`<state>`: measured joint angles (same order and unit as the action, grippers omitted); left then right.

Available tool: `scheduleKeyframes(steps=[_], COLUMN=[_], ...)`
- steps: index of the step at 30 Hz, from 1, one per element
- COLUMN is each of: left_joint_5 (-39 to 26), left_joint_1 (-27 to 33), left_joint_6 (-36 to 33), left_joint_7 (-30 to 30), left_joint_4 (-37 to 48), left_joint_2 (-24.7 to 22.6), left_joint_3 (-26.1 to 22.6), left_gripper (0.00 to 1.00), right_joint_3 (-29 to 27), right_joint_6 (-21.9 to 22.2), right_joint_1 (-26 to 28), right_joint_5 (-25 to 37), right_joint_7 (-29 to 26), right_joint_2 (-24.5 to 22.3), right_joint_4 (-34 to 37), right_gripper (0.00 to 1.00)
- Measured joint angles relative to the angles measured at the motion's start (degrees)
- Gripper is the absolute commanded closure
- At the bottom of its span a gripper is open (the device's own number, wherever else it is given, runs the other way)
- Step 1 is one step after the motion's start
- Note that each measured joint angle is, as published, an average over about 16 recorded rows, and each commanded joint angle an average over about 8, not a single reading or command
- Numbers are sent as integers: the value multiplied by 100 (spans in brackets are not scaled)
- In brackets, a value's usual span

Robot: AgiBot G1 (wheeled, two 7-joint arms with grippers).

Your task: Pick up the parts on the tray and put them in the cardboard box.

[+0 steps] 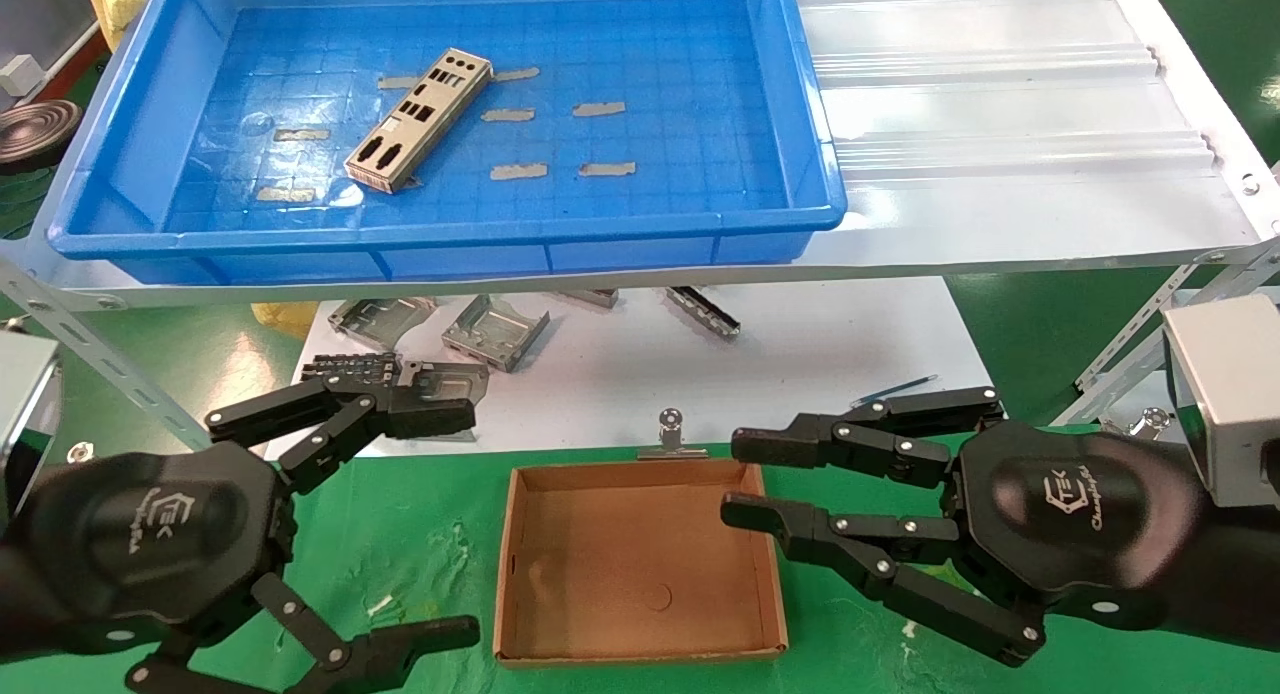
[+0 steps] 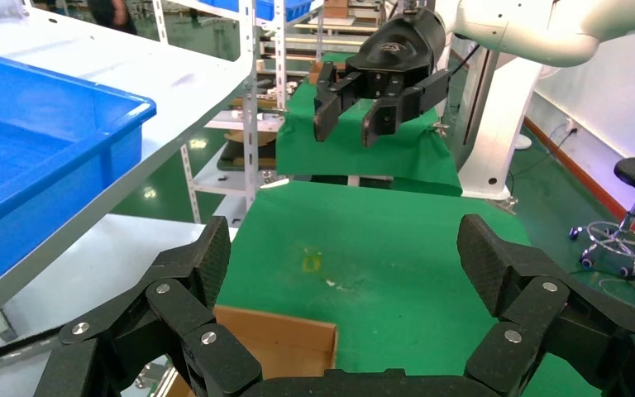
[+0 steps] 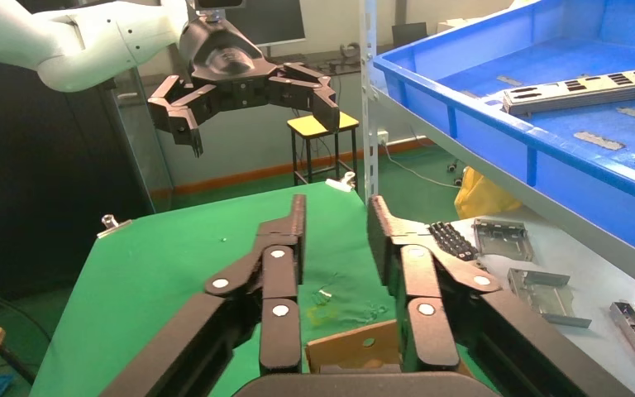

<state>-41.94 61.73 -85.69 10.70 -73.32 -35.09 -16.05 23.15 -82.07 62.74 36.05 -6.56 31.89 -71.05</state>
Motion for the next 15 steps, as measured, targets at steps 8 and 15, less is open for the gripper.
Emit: scheduleKeyframes(steps=[8, 15], left_joint_5=[0, -9], left_joint_1=[0, 27], left_joint_6=[0, 11], left_joint_7=[0, 2], left_joint_4=[0, -2], left_joint_2=[0, -2], left_joint_3=[0, 3], left_gripper=[0, 0], right_joint_3=[0, 0], right_joint_6=[0, 0], right_joint_1=[0, 0], right_joint_5=[0, 0], right_joint_7=[0, 0], right_joint_2=[0, 0], right_joint_4=[0, 0], right_gripper=[100, 100])
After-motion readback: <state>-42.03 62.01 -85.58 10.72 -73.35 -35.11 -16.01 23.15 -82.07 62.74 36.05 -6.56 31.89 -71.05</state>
